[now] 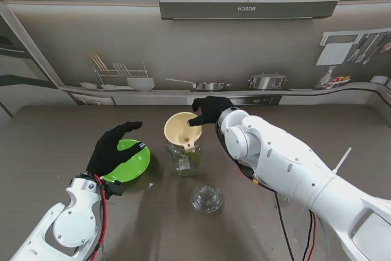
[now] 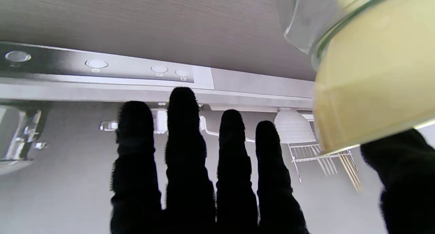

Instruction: Pour mung beans into a glass jar with a funnel

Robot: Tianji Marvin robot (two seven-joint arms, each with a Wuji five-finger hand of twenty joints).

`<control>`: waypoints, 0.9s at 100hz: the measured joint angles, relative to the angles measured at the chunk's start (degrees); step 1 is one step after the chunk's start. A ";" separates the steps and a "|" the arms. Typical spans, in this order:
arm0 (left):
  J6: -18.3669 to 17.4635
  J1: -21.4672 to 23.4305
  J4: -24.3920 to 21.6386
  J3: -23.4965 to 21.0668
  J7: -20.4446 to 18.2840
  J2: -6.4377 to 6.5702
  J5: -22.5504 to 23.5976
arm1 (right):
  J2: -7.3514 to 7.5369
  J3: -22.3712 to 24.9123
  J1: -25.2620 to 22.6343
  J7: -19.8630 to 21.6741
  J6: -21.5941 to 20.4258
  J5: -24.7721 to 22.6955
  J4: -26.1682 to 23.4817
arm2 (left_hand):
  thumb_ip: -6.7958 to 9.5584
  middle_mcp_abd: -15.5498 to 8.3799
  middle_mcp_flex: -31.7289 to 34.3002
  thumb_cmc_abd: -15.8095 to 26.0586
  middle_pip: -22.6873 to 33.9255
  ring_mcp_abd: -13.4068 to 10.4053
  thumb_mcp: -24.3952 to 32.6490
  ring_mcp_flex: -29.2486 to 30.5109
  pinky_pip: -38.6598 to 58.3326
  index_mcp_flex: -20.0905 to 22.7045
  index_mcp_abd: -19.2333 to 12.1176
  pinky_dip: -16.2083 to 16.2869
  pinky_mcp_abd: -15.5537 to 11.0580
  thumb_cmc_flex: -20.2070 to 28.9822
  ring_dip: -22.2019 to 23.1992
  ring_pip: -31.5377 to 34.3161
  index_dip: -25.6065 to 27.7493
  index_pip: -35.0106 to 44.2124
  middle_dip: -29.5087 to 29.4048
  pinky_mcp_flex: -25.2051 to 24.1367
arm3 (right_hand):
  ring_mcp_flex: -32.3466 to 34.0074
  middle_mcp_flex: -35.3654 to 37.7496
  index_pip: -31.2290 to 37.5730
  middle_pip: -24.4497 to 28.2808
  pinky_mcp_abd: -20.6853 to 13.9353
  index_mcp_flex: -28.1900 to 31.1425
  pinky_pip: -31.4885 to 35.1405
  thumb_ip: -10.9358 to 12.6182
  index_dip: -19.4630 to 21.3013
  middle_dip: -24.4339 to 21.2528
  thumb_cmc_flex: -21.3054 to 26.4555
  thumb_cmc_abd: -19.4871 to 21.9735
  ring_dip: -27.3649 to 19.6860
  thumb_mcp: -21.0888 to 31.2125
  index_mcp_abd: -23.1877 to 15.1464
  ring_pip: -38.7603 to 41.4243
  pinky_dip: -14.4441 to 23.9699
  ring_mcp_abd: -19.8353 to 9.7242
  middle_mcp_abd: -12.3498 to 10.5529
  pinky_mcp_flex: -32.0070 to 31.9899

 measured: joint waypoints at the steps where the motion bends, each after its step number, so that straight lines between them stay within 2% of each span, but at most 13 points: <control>1: 0.01 0.01 -0.01 0.00 -0.03 0.01 -0.01 | -0.07 -0.11 0.08 -0.01 -0.01 0.20 0.11 | 0.00 0.00 0.00 0.00 0.00 0.00 -0.01 0.00 0.00 0.00 0.00 0.00 0.00 0.00 0.00 0.00 0.00 0.00 0.00 0.00 | 0.34 0.22 0.09 0.27 0.00 0.12 0.21 0.00 0.04 0.34 0.02 -0.05 0.18 0.00 0.18 1.12 0.17 -0.04 0.00 0.18; 7: 0.05 0.06 -0.08 0.00 -0.16 0.03 -0.09 | -0.43 -0.75 0.53 -0.10 -0.17 1.24 0.75 | 0.00 0.00 0.00 0.00 0.00 0.00 -0.01 0.00 0.00 0.01 0.00 0.00 0.00 0.00 0.00 0.00 0.01 0.00 0.00 -0.01 | 2.64 2.44 2.37 1.91 -0.13 0.90 1.96 0.00 0.37 1.83 0.19 -1.43 1.81 0.36 0.78 3.23 0.74 -0.63 -0.06 1.58; 32: 0.31 0.17 -0.30 0.00 -0.36 0.08 -0.20 | -1.66 -3.39 2.43 -0.02 -1.71 2.06 3.35 | 0.00 0.00 0.02 0.00 0.00 0.00 -0.10 0.02 0.00 0.02 0.00 0.00 -0.01 0.00 0.00 0.00 0.01 0.00 0.00 -0.01 | 12.65 12.46 11.39 9.09 -2.72 8.17 9.43 0.00 1.55 8.84 3.87 -8.78 8.92 11.38 1.85 14.66 2.76 -5.44 -1.83 7.94; 44: 0.52 0.28 -0.47 -0.06 -0.30 0.08 -0.23 | -2.15 -4.16 3.32 0.54 -2.57 3.19 4.37 | 0.00 0.00 0.04 0.53 0.00 0.00 -0.15 0.05 -0.01 0.13 0.00 0.00 -0.01 0.01 0.00 0.00 0.08 0.00 0.00 -0.01 | 15.80 18.04 14.67 11.84 -3.51 13.35 12.97 0.00 2.32 11.39 7.62 -11.34 11.20 16.34 1.60 19.80 2.81 -7.46 -2.89 10.43; 46: 0.56 0.30 -0.51 -0.09 -0.30 0.08 -0.24 | -2.25 -4.28 3.45 0.61 -2.74 3.41 4.56 | 0.00 0.00 0.04 0.53 0.00 0.00 -0.15 0.06 -0.01 0.13 0.00 0.00 -0.01 0.01 0.00 0.00 0.08 0.00 0.00 -0.01 | 16.69 19.23 15.70 11.91 -3.62 14.18 13.63 -1.18 2.05 12.35 8.29 -12.33 11.40 17.25 1.10 20.88 2.81 -7.70 -3.04 10.88; 54: 0.70 0.40 -0.65 -0.17 -0.29 0.08 -0.27 | -2.67 -4.67 3.97 0.75 -3.42 4.32 5.42 | 0.00 0.00 0.04 0.53 0.00 0.00 -0.15 0.06 -0.01 0.20 0.00 0.00 -0.01 0.01 0.00 0.00 0.11 0.00 0.00 -0.01 | 19.03 24.12 22.22 12.68 -4.54 16.60 15.99 -7.19 -4.11 15.67 13.76 -17.14 12.62 20.05 -1.32 25.41 2.81 -8.94 -3.98 12.86; 58: 0.77 0.43 -0.69 -0.20 -0.28 0.08 -0.27 | -2.90 -4.82 4.18 0.66 -3.76 4.44 5.87 | 0.00 0.00 0.04 0.53 0.00 0.00 -0.15 0.07 -0.01 0.22 0.00 0.00 -0.01 0.01 0.00 0.00 0.17 0.00 0.00 -0.01 | 20.42 26.83 25.11 13.20 -5.09 18.41 17.63 -8.62 -6.24 16.46 16.18 -18.38 13.41 20.66 -2.93 27.67 2.81 -9.38 -4.52 13.79; 65: 0.89 0.50 -0.78 -0.27 -0.25 0.08 -0.27 | -3.40 -4.92 4.42 -0.27 -4.66 4.45 6.92 | 0.00 0.00 0.05 1.20 0.00 0.00 -0.17 0.08 -0.01 0.23 0.00 0.00 -0.01 0.01 0.00 0.00 0.27 0.00 0.00 -0.01 | 21.20 31.10 27.62 14.09 -6.37 22.03 20.33 -9.75 -7.35 17.27 19.53 -19.00 15.61 22.61 -4.47 34.33 2.81 -9.95 -4.98 16.36; 72: 1.08 0.57 -0.88 -0.35 -0.25 0.08 -0.26 | -3.88 -4.91 4.48 -2.28 -5.91 4.44 8.06 | 0.00 0.00 0.06 1.19 0.00 0.00 -0.19 0.08 -0.01 0.24 0.00 0.00 -0.01 0.01 0.00 0.00 0.29 0.00 0.00 -0.01 | 21.89 33.29 28.26 14.87 -7.22 24.08 22.08 -10.36 -7.71 18.29 20.20 -19.02 16.88 22.61 -4.84 40.25 2.81 -10.47 -5.27 18.24; 90: 1.37 0.78 -1.16 -0.51 -0.13 0.07 -0.28 | -4.04 -4.35 4.44 -2.16 -6.93 4.82 8.15 | 0.01 0.00 0.07 1.18 0.00 0.00 -0.76 0.09 -0.01 0.85 0.00 0.00 -0.01 0.58 0.00 0.00 0.40 0.01 0.00 -0.01 | 21.91 34.62 29.33 16.49 -9.85 24.09 24.50 -11.63 -7.16 22.63 20.47 -17.81 19.36 23.22 -4.84 49.71 2.81 -11.97 -5.91 21.72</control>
